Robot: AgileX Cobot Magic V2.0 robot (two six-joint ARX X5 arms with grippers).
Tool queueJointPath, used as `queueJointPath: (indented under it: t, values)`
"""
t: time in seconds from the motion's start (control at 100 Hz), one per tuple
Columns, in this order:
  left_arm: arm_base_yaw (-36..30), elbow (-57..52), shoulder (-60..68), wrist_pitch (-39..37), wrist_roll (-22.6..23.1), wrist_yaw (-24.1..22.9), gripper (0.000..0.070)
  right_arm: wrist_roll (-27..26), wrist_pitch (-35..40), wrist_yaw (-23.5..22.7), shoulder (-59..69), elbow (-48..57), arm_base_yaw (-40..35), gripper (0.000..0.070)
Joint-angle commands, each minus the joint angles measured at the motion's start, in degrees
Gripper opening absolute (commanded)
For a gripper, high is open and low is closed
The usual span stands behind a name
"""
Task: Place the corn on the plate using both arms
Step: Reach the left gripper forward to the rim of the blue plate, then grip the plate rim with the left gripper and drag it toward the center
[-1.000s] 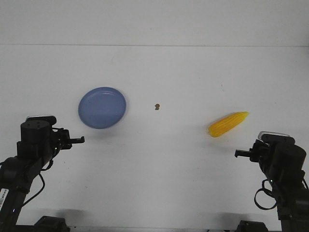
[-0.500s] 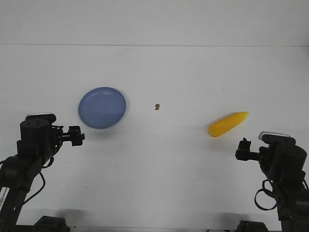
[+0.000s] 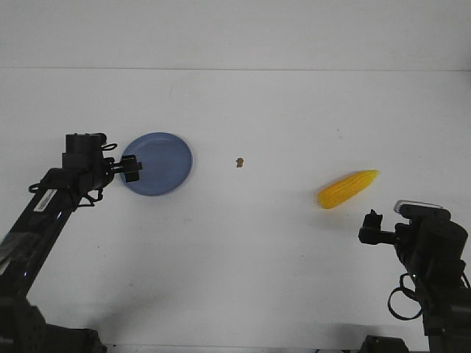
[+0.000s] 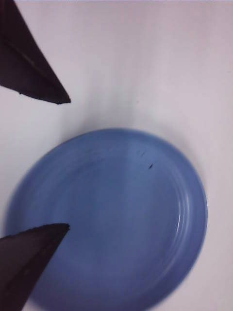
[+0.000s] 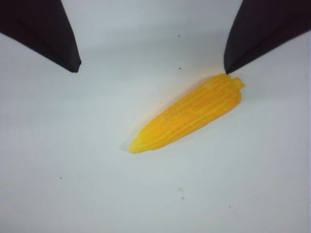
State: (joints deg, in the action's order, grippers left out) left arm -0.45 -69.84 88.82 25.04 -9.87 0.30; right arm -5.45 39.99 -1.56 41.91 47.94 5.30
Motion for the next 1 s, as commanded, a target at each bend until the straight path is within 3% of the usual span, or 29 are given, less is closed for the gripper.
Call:
queueJointPath:
  t: [0.0, 0.24, 0.81, 0.94, 0.99]
  values:
    - [0.76, -2.99, 4.15, -0.07, -0.28, 0.09, 0.0508, -0.57, -0.44, -0.17, 0.13, 0.85, 0.02, 0.062]
    - [2.51, -7.26, 13.16, -0.83, -0.28, 0.15, 0.0508, -0.57, -0.37, -0.17, 0.13, 0.85, 0.02, 0.062]
    - [2.69, -7.26, 18.82, -2.29, -1.03, 3.26, 0.0507, -0.57, -0.31, -0.15, 0.13, 0.85, -0.04, 0.062]
    - [2.69, -7.26, 18.93, -2.51, -0.98, 3.23, 0.0493, -0.57, -0.31, -0.17, 0.13, 0.85, -0.04, 0.062]
    - [2.69, -7.26, 18.93, -2.49, -0.94, 3.23, 0.0453, -0.57, -0.31, -0.17, 0.13, 0.85, -0.04, 0.0621]
